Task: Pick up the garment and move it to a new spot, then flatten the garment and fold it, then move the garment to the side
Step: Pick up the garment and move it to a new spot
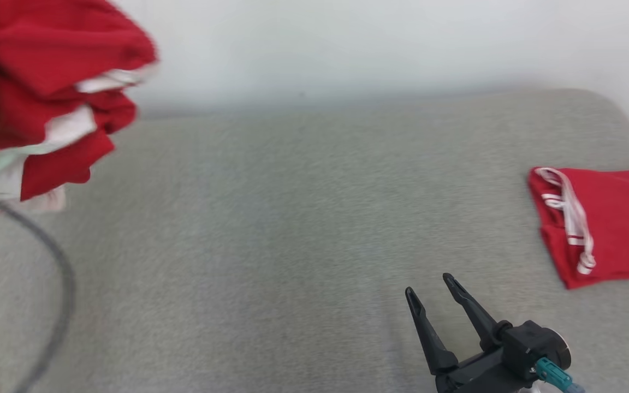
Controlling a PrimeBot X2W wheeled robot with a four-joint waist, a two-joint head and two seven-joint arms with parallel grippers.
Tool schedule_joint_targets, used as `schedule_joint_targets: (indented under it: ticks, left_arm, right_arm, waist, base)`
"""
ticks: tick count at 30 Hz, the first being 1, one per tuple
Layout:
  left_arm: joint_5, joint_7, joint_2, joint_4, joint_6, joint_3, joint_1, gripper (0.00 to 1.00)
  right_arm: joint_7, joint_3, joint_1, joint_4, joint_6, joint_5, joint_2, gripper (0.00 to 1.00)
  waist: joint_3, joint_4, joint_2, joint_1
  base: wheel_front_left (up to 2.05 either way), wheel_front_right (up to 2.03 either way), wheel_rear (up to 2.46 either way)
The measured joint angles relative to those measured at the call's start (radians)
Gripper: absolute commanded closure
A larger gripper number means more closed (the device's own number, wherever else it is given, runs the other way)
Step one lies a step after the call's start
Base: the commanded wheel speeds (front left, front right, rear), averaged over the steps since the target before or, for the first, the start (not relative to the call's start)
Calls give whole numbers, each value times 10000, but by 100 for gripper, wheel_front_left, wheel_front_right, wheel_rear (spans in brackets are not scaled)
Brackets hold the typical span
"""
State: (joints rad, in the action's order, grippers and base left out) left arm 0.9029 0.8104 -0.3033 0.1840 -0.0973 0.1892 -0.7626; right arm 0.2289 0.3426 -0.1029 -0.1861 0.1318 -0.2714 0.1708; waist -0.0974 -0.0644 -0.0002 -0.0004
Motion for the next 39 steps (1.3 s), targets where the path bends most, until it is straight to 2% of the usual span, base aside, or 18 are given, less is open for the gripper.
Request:
schedule_joint_targets:
  ticks: [7, 14, 20, 26, 27, 28, 29, 33, 39]
  left_arm:
    - [81, -69, 1233, 529, 52, -1411, -75, 100]
    - [-35, -963, 2180, -140, 257, -2420, 1454, 100]
    - [-566, -2452, 2401, -1946, 514, -3154, 2931, 100]
    - [-1381, -4180, 2477, -4479, 851, -3837, 3336, 100]
    - [-1670, -4498, 2477, -4815, 899, -3954, 3334, 82]
    - [-1833, -4842, 2481, -5078, 955, -4044, 3332, 35]
    - [-2034, -5173, 2481, -5315, 997, -4159, 3328, 0]
    - [-2560, -6694, 2495, -5687, 1383, -4414, 3332, 0]
    - [-3204, -9217, 2295, -5173, 1854, -4477, 3945, 0]
  right_arm:
    - [-10, 125, 3, 27, 0, -13, -81, 0]
    - [-86, 138, -6, 107, 0, -96, -44, 0]
    - [-98, 174, -21, 219, 0, -142, 10, 0]
    - [-178, 274, -57, 318, 0, -165, 4, 0]
    - [-186, 324, -76, 324, 0, -174, 12, 0]
    - [-190, 349, -105, 330, 0, -176, 15, 0]
    - [-198, 322, -134, 324, 0, -178, 31, 0]
    - [-219, 140, -129, 337, 0, -205, 90, 0]
    - [-222, -570, 94, 464, 0, -188, 320, 0]
  waist:
    - [369, -937, 1, 1]
    - [337, -1992, 1, 4]
    - [107, -2677, 1, 4]
    - [-225, -2938, 3, 6]
    - [-249, -2946, 2, 6]
    - [-255, -2934, 3, 6]
    - [-253, -2912, 2, 6]
    - [-181, -2702, 2, 6]
    - [42, -2145, 2, 5]
  base:
    - [0, 0, 0]
    - [0, 0, 0]
    - [0, 0, 0]
    - [0, 0, 0]
    - [0, 0, 0]
    - [0, 0, 0]
    - [0, 0, 0]
    - [0, 0, 0]
    - [0, 0, 0]
